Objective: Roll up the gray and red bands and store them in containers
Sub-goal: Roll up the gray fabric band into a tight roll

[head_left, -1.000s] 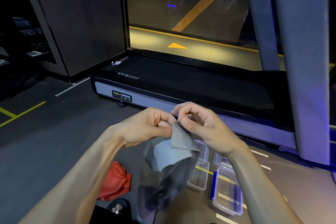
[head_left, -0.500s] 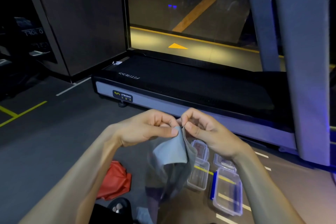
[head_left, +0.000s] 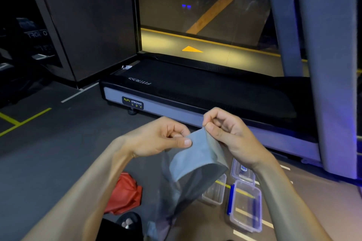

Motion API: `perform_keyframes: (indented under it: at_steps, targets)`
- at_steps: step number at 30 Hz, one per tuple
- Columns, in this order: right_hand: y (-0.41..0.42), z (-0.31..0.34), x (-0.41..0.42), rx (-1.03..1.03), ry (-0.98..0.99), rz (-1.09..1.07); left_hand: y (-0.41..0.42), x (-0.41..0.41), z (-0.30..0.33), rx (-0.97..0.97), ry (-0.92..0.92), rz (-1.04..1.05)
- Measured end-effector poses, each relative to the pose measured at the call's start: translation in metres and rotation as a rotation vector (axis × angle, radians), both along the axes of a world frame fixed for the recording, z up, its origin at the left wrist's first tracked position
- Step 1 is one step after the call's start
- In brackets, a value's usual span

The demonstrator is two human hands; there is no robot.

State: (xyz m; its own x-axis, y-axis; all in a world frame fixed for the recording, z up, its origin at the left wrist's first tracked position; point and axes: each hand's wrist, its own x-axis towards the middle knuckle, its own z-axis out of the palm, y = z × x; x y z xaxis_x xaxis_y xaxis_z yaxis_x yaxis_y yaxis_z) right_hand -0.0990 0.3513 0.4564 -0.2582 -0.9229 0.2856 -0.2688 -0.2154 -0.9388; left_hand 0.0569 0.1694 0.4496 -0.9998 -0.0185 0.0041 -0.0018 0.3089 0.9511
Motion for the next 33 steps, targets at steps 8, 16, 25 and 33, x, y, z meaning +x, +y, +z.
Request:
perform_keyframes:
  at_steps: [8,16,25,33]
  targets:
    - [0.004,-0.002,-0.007,0.057,0.124,-0.026,-0.001,-0.001,-0.005,-0.006,0.014,0.06]
    - [0.003,-0.004,-0.007,0.101,0.211,-0.025,0.005,0.0,0.0,-0.03,-0.003,0.041]
    - [0.014,0.01,-0.014,-0.128,-0.26,-0.061,0.006,0.005,0.004,-0.082,-0.057,-0.004]
    - [0.017,0.004,-0.023,-0.135,-0.364,-0.112,0.008,-0.001,0.003,-0.062,0.01,0.111]
